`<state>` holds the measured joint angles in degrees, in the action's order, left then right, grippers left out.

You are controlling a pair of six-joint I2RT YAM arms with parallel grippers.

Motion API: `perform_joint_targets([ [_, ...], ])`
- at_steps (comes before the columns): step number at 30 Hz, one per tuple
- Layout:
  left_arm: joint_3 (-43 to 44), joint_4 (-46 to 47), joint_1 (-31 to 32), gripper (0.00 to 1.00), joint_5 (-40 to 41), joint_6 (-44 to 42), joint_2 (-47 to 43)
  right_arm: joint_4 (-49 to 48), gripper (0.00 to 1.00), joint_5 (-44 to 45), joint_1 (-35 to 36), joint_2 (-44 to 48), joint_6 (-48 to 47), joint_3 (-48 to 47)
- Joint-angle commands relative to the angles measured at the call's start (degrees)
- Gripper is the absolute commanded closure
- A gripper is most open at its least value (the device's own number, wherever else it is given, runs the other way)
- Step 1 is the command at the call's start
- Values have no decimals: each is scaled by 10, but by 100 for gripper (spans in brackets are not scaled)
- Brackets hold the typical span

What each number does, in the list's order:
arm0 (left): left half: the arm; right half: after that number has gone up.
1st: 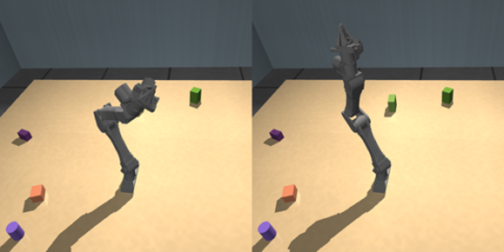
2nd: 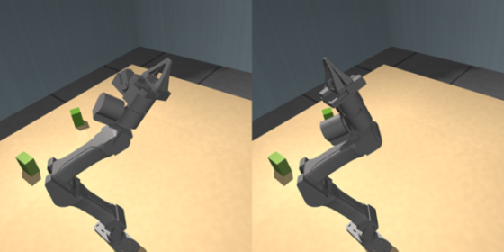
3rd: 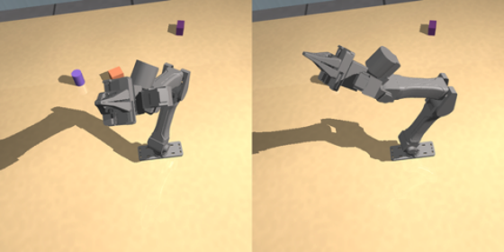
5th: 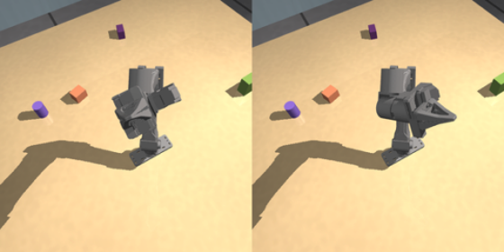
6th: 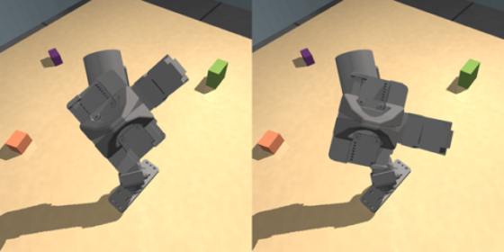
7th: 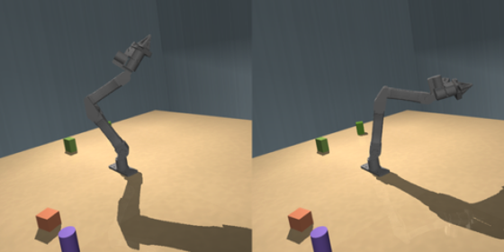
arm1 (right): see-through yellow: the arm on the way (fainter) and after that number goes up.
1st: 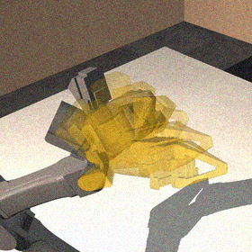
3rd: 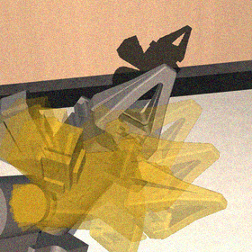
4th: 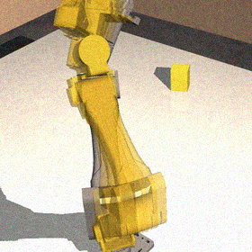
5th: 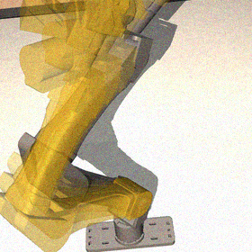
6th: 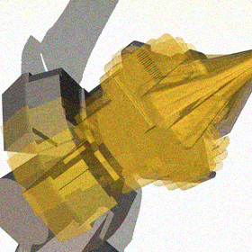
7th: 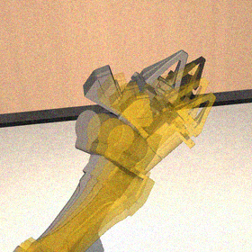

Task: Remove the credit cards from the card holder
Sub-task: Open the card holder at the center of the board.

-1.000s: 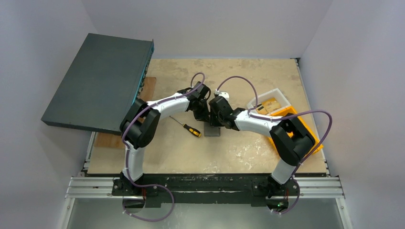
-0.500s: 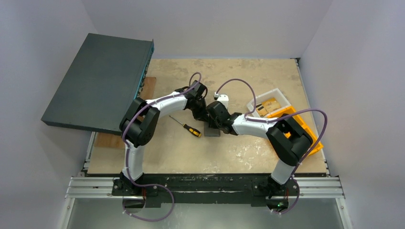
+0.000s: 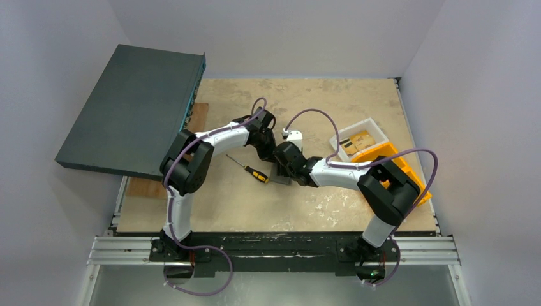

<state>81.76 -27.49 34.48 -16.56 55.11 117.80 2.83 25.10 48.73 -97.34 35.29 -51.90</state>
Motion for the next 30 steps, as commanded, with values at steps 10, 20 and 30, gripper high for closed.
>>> perform_joint_targets([
  [10,-21,-20,2,100,22,2,40,57,60,15,31,-11,-3,-28],
  [20,-16,-30,2,100,27,1,47,76,78,11,44,-38,-4,-29],
  [30,0,-61,2,100,47,-11,56,93,100,-10,41,-21,36,-12],
])
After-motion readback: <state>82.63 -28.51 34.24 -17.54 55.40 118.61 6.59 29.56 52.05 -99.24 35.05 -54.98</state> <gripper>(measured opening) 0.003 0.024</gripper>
